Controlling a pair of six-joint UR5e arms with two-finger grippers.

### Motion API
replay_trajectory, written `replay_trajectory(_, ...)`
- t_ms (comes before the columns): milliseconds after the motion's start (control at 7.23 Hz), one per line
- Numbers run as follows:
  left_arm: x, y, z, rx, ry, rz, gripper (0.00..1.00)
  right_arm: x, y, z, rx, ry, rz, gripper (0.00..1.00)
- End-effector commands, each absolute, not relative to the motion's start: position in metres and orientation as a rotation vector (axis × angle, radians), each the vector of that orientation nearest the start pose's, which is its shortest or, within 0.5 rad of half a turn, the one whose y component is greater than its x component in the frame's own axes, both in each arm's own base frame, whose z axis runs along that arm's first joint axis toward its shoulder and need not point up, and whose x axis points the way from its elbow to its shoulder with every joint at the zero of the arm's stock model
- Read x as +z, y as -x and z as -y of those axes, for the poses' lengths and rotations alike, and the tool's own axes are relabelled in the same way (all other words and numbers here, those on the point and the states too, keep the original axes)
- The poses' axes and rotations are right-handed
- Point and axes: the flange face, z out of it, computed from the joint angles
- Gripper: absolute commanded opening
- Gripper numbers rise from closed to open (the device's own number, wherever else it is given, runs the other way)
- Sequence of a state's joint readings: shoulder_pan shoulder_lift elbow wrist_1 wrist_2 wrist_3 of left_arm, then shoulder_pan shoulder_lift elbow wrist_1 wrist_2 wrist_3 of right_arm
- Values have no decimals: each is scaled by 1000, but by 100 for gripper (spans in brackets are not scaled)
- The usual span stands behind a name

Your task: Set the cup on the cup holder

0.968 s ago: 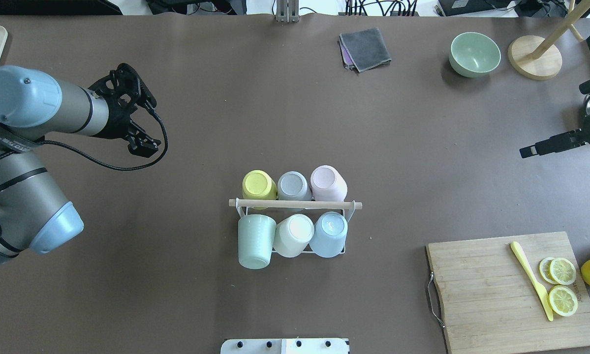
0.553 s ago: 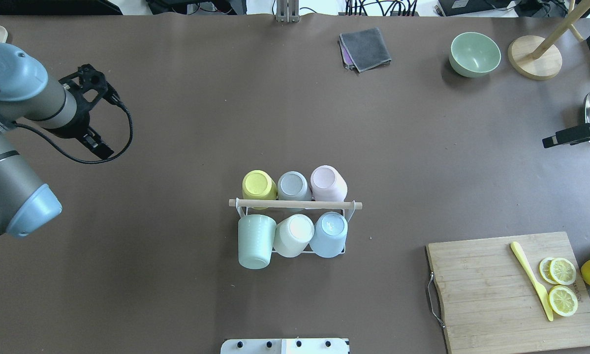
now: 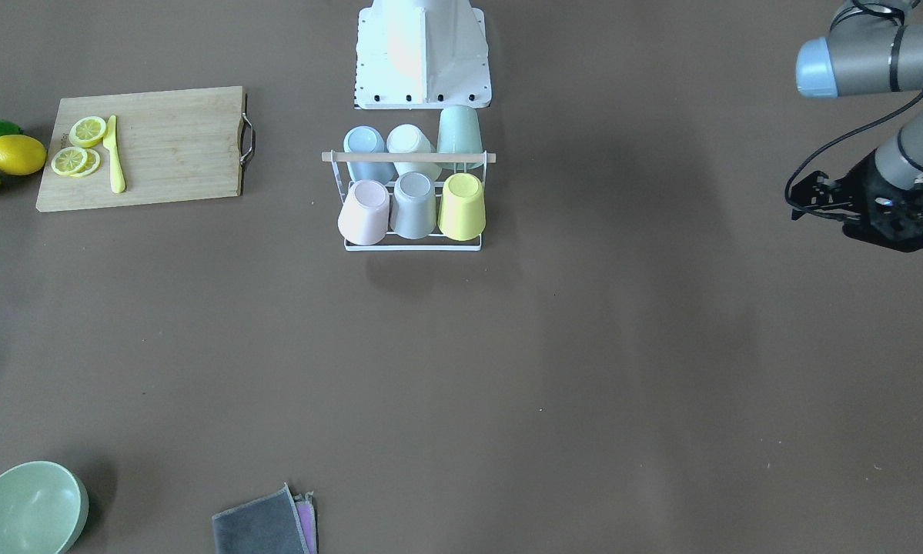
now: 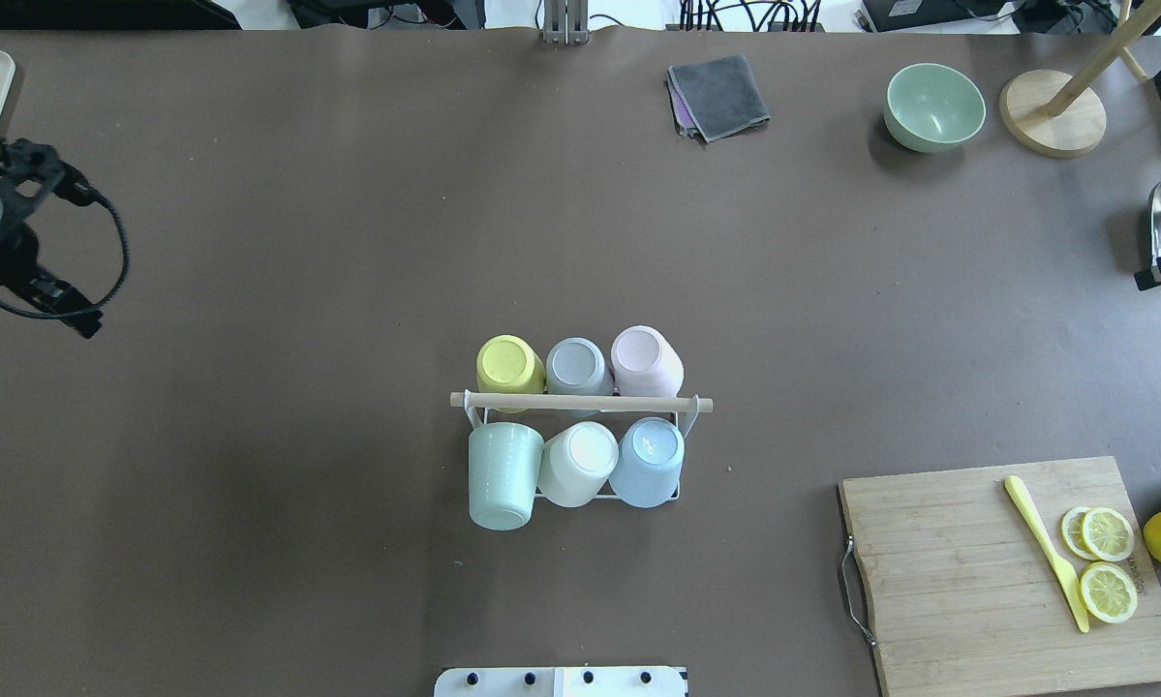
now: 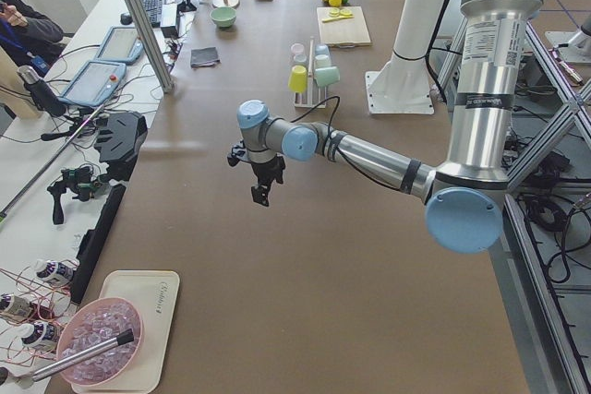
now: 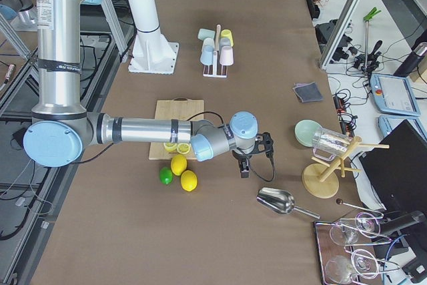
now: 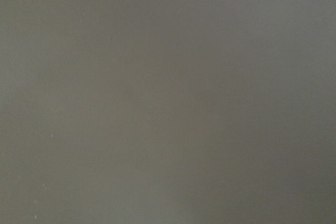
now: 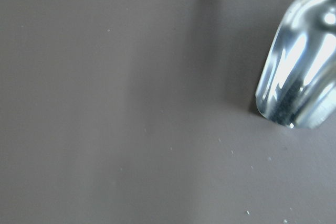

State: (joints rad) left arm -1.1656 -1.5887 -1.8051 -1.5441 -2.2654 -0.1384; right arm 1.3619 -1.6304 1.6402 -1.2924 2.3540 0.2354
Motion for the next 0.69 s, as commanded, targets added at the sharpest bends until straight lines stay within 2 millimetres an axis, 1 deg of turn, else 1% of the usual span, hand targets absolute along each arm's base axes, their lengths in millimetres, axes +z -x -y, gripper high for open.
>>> replay_trajectory(0,584,-30,463,120,0,-750,99,578,-17,479,-113,33,701,100)
replay_trajectory(138,596,15,449,21,-9,-745,99,582,-41,476,-96,81,698,100)
replay_trajectory(277,602,50,440,-61,-20,-744,99,599,-61,464,-43,102,700,100)
replay_trajectory(415,604,65,436,-113,-11,-771,99,615,-74,454,-7,121,707,100)
replay_trajectory(553,609,66,435,-122,1,-784,99,630,-91,449,11,124,714,100)
